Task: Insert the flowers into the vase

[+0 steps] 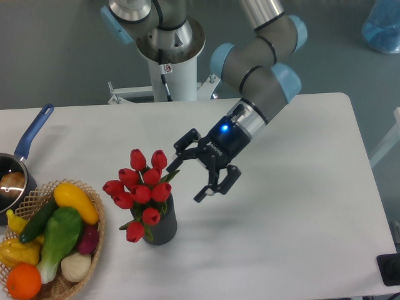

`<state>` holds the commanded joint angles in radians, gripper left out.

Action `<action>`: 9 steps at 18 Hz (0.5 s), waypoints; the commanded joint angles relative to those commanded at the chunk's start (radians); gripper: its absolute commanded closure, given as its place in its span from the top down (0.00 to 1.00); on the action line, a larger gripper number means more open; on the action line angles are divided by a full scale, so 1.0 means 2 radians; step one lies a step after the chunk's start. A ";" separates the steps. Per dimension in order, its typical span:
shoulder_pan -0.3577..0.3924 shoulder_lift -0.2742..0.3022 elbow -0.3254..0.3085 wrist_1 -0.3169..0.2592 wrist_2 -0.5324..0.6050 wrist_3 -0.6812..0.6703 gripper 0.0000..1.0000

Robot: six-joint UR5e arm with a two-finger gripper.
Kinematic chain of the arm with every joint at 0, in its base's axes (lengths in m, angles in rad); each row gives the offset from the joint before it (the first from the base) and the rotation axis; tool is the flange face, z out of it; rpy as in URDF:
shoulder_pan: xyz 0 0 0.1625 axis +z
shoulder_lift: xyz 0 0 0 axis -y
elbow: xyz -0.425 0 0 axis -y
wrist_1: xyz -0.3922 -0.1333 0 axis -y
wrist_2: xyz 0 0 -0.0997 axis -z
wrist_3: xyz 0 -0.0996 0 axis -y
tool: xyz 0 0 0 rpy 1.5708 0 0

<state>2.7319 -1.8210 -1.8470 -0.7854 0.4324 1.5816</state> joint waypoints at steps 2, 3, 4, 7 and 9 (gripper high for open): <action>0.023 0.014 0.005 0.001 0.038 -0.011 1.00; 0.034 0.018 0.006 0.000 0.059 -0.012 1.00; 0.047 0.020 0.006 0.000 0.078 -0.012 1.00; 0.080 0.035 0.008 0.000 0.110 -0.013 1.00; 0.100 0.054 0.017 -0.002 0.145 -0.015 1.00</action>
<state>2.9312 -1.7121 -1.8133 -0.7884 0.7220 1.5509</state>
